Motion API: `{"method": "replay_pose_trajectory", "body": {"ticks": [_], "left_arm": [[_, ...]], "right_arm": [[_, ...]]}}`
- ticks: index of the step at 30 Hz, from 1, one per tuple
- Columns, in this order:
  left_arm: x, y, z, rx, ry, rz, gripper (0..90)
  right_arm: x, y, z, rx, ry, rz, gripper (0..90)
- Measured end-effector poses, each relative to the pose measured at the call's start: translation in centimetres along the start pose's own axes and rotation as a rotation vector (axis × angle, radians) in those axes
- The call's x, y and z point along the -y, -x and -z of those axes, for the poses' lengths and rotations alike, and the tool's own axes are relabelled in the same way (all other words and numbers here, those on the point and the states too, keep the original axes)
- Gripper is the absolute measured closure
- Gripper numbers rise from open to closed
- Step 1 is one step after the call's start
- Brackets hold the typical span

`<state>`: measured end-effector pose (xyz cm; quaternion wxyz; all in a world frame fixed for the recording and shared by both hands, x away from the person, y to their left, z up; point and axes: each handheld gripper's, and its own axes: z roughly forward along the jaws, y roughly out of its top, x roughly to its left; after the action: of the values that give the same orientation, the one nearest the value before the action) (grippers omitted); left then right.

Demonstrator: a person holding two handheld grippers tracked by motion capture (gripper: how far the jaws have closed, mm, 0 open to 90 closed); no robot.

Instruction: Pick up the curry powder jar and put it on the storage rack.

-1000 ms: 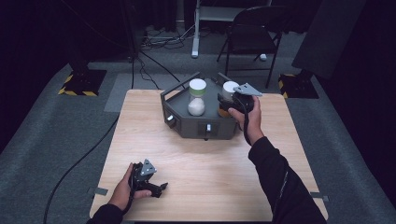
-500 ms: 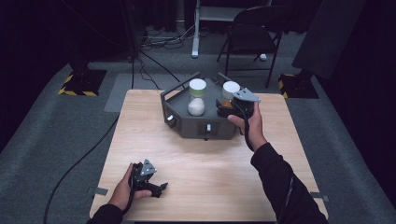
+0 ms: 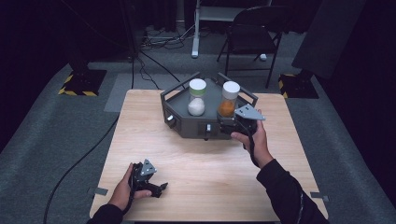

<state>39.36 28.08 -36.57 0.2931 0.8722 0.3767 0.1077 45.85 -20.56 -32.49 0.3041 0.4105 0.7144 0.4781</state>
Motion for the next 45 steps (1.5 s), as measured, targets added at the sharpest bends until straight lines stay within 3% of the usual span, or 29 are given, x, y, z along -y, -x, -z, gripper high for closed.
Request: {"method": "replay_pose_trajectory", "body": {"ticks": [9,13,14,23,29,33,35,45], "left_arm": [[0.0,0.0,0.0,0.000,0.000,0.000,0.3],[0.0,0.0,0.0,0.000,0.001,0.001,0.3],[0.1,0.0,0.0,-0.004,0.007,-0.009,0.3],[0.0,0.0,-0.1,0.000,0.006,-0.006,0.3],[0.0,0.0,-0.1,0.000,0.006,-0.007,0.3],[0.0,0.0,-0.1,0.000,0.006,-0.007,0.3],[0.0,0.0,-0.1,-0.001,0.006,-0.006,0.3],[0.0,0.0,-0.1,0.000,0.006,-0.007,0.3]], "right_arm": [[2.9,-0.3,1.8,-0.049,-0.037,0.018,4.1],[4.2,-0.5,2.3,-0.063,-0.054,0.004,4.0],[4.8,-0.8,2.6,-0.069,-0.076,0.020,3.7],[6.1,-1.2,3.3,-0.117,-0.148,0.077,3.0],[6.7,-1.0,3.6,-0.147,-0.179,0.087,3.0],[7.3,-0.7,3.6,-0.184,-0.227,0.103,3.0],[7.8,-0.6,3.8,-0.204,-0.262,0.142,3.0],[9.3,1.7,5.1,-0.279,-0.298,0.172,3.0]]}}
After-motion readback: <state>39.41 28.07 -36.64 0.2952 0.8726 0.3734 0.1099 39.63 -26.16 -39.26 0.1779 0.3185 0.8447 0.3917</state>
